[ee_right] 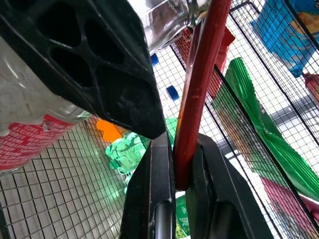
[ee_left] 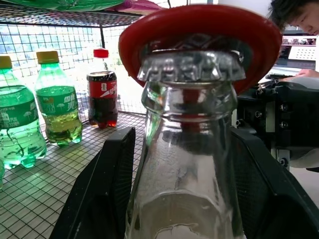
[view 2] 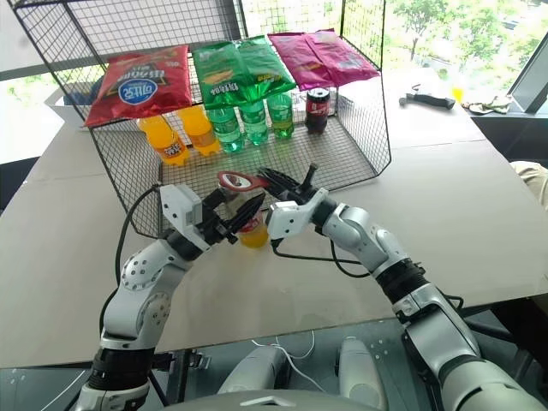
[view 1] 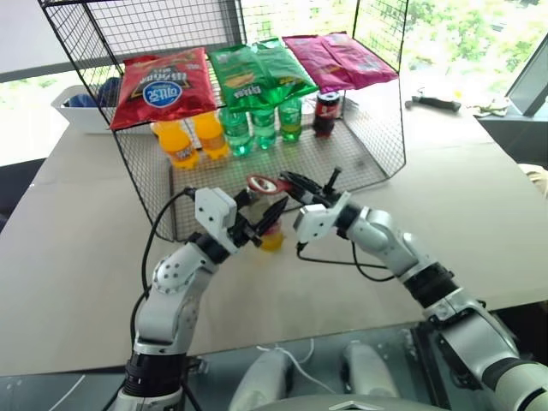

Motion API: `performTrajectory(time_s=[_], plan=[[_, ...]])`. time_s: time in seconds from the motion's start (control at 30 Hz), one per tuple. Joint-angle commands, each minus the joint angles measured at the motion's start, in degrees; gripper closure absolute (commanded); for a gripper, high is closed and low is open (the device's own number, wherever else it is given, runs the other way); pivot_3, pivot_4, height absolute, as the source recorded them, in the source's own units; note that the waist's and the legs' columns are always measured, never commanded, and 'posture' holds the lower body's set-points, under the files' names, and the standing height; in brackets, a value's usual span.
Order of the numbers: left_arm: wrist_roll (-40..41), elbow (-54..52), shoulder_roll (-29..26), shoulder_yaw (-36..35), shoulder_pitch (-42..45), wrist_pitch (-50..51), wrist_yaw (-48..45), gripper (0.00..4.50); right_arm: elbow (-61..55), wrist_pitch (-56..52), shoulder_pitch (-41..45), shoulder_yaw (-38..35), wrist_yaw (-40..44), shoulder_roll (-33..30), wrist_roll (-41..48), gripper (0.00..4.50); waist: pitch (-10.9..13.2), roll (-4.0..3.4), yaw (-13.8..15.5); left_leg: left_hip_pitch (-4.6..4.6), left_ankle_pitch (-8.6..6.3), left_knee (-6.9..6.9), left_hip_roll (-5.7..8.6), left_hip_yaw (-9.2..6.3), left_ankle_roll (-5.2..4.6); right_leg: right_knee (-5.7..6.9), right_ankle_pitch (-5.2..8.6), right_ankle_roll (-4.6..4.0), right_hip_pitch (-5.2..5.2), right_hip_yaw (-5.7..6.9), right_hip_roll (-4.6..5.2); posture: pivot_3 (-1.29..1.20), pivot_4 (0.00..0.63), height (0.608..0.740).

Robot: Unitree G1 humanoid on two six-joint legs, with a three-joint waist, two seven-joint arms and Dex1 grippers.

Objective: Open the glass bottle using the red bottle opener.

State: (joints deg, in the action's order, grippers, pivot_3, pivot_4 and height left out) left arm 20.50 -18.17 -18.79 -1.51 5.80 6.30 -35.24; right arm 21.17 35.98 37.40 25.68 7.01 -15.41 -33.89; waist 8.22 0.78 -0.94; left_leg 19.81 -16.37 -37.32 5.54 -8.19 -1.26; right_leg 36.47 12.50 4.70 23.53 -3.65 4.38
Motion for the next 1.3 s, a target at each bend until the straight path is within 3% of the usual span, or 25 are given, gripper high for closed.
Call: performTrajectory(time_s=[0.03,0.43,0.83,1.13,1.3], plan=[[-0.8,0.9,-0.1,1.2,0.3,0.4,0.2,2.35,-0.7,1.8,0.1,4.3,4.0,-0.2,-2.3,4.50,0.0,0.00,0.0,0.00,0.00,0.00,0.00,0.00,0.00,0.00,0.00,0.00,0.00,0.00,-0.01,0.00,0.150,0.740],[-0.6,1.6,-0.1,1.6,0.6,0.5,-0.2,2.35,-3.8,5.8,8.9,1.7,6.7,-6.6,-2.2,4.50,0.1,-0.07,0.2,0.10,0.00,0.11,0.00,-0.03,0.00,-0.23,0.00,0.01,0.03,0.02,0.01,0.00,0.150,0.740],[-0.4,1.6,-0.2,1.8,0.5,0.7,0.0,2.35,-3.1,7.2,15.2,-1.7,4.0,-8.1,-3.4,4.50,0.1,-0.07,0.2,0.16,0.00,0.20,-0.04,-0.09,0.00,-0.40,-0.01,0.00,0.04,0.09,-0.01,0.00,0.150,0.740],[0.5,1.6,-0.4,1.5,0.4,1.0,-0.4,2.35,-3.3,4.3,15.9,-5.4,2.0,-7.5,-1.7,4.50,0.1,-0.07,0.2,0.17,0.00,0.29,-0.07,-0.09,0.00,-0.51,-0.01,0.00,0.06,0.09,-0.03,0.00,0.150,0.740],[1.6,1.1,-0.6,1.2,0.1,1.3,-0.5,2.35,-3.3,0.8,12.6,-7.1,4.6,-5.3,5.0,4.50,0.1,-0.07,0.2,0.18,0.00,0.33,-0.10,-0.08,0.00,-0.53,-0.01,0.00,0.06,0.09,-0.04,0.00,0.150,0.740]])
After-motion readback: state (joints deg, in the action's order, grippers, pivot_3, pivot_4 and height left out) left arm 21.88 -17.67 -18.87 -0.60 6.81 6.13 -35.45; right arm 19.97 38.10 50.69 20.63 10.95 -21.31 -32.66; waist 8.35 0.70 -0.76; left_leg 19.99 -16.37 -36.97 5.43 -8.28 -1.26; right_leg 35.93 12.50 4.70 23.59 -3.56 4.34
